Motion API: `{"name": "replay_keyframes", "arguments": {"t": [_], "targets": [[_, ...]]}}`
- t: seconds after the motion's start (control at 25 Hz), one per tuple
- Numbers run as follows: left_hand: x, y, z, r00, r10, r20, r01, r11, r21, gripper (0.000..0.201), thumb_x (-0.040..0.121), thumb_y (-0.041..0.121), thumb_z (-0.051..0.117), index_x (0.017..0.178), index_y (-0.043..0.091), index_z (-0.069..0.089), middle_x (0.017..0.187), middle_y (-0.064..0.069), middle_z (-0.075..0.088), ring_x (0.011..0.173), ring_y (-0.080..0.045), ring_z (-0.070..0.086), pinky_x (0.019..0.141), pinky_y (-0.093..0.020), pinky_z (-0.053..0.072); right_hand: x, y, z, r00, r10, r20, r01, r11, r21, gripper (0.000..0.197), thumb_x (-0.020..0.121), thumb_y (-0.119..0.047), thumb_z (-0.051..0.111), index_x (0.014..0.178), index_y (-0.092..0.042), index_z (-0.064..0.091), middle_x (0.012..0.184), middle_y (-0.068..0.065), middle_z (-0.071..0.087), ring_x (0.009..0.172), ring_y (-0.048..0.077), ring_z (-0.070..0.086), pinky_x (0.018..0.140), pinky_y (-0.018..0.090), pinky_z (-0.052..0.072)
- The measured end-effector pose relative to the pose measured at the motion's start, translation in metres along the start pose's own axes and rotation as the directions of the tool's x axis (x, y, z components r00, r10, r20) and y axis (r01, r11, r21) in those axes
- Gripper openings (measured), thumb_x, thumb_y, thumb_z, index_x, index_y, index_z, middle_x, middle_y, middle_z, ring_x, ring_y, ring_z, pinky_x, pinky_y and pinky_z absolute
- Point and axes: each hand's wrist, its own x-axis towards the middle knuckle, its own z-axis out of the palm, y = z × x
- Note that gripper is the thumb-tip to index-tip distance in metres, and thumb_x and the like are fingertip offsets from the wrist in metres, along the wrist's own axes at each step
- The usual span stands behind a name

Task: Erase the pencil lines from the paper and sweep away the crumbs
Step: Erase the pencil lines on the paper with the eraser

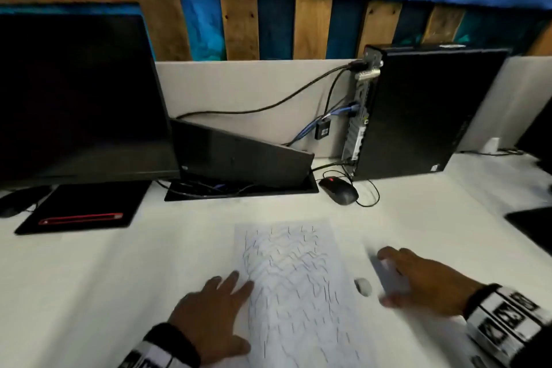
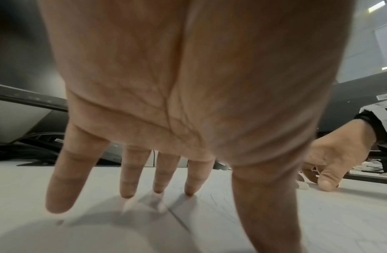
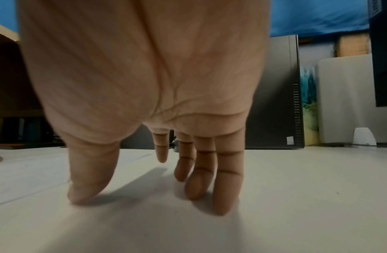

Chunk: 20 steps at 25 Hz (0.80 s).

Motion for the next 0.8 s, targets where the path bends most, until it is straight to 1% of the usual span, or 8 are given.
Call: {"name": "replay_keyframes", "arguments": {"t": [0.08,0.2,0.36,0.44,0.48,0.56,0.72,0.8], "targets": [[-0.010,-0.001,-0.001,0.999,0.013,-0.032,-0.011,0.999,0.045,0.102,0.085,0.069,0.056,0.157,0.036,-0.009,0.166,0.004,-0.013,0.153,-0.021,-0.001,0.119,-0.043,0.024,0.003,-0.002,0.004,0.998,-0.055,-0.029,0.055,0.998,0.004,0.073,0.072,-0.072,0.060,0.131,-0.043,0.029,0.109,-0.014,0.044,0.095,0.008,0.054,0.085,0.025,0.043],[-0.010,-0.004,0.000,0.997,0.007,-0.076,-0.003,0.998,0.059,0.102,0.085,0.069,0.056,0.157,0.035,-0.008,0.166,0.004,-0.010,0.152,-0.020,0.001,0.117,-0.042,0.029,0.011,0.000,0.012,0.992,-0.111,-0.065,0.112,0.994,0.001,0.062,0.074,-0.063,0.067,0.126,-0.047,0.037,0.103,-0.014,0.048,0.089,0.002,0.053,0.072,0.013,0.037],[-0.011,-0.007,0.007,0.994,0.021,-0.108,-0.016,0.999,0.046,0.101,0.084,0.075,0.049,0.155,0.038,-0.012,0.165,0.006,-0.013,0.152,-0.019,-0.003,0.116,-0.040,0.030,0.021,-0.003,0.016,0.979,-0.197,-0.061,0.199,0.979,0.041,0.056,0.073,-0.065,0.067,0.122,-0.052,0.041,0.101,-0.014,0.050,0.084,-0.003,0.052,0.071,0.011,0.037],[-0.012,-0.008,0.007,0.993,0.034,-0.110,-0.023,0.995,0.094,0.102,0.076,0.086,0.029,0.155,0.039,-0.014,0.165,0.006,-0.015,0.152,-0.019,-0.004,0.114,-0.041,0.033,0.024,-0.007,0.018,0.973,-0.222,-0.059,0.225,0.974,0.040,0.054,0.074,-0.065,0.065,0.120,-0.051,0.042,0.101,-0.014,0.051,0.086,-0.001,0.054,0.072,0.012,0.038],[-0.013,-0.007,0.008,0.994,0.033,-0.101,-0.023,0.994,0.108,0.108,0.065,0.091,0.015,0.154,0.039,-0.016,0.165,0.007,-0.015,0.152,-0.019,-0.004,0.113,-0.040,0.035,0.026,-0.008,0.018,0.971,-0.231,-0.059,0.233,0.972,0.034,0.052,0.074,-0.065,0.064,0.119,-0.050,0.042,0.100,-0.015,0.051,0.086,-0.001,0.054,0.072,0.012,0.038],[-0.014,-0.006,0.009,0.995,0.049,-0.091,-0.039,0.994,0.101,0.118,0.050,0.091,0.005,0.154,0.039,-0.017,0.165,0.006,-0.016,0.152,-0.019,-0.004,0.112,-0.040,0.037,0.029,-0.010,0.020,0.966,-0.251,-0.056,0.253,0.967,0.018,0.050,0.075,-0.066,0.062,0.117,-0.048,0.043,0.097,-0.016,0.051,0.083,-0.001,0.054,0.070,0.011,0.038],[-0.013,-0.006,0.010,0.996,0.038,-0.077,-0.028,0.992,0.119,0.101,0.077,0.087,0.028,0.154,0.039,-0.017,0.165,0.005,-0.018,0.153,-0.020,-0.005,0.110,-0.040,0.038,0.032,-0.008,0.024,0.964,-0.259,-0.059,0.261,0.965,0.024,0.047,0.075,-0.064,0.063,0.114,-0.046,0.045,0.093,-0.018,0.051,0.080,-0.002,0.054,0.070,0.012,0.038],[-0.015,-0.004,0.011,0.997,0.036,-0.074,-0.026,0.990,0.135,0.100,0.080,0.085,0.032,0.154,0.039,-0.017,0.165,0.005,-0.018,0.152,-0.020,-0.005,0.109,-0.040,0.039,0.029,-0.008,0.023,0.963,-0.262,-0.067,0.264,0.964,0.022,0.044,0.077,-0.062,0.063,0.113,-0.044,0.046,0.094,-0.017,0.051,0.081,0.000,0.054,0.071,0.014,0.040]]}}
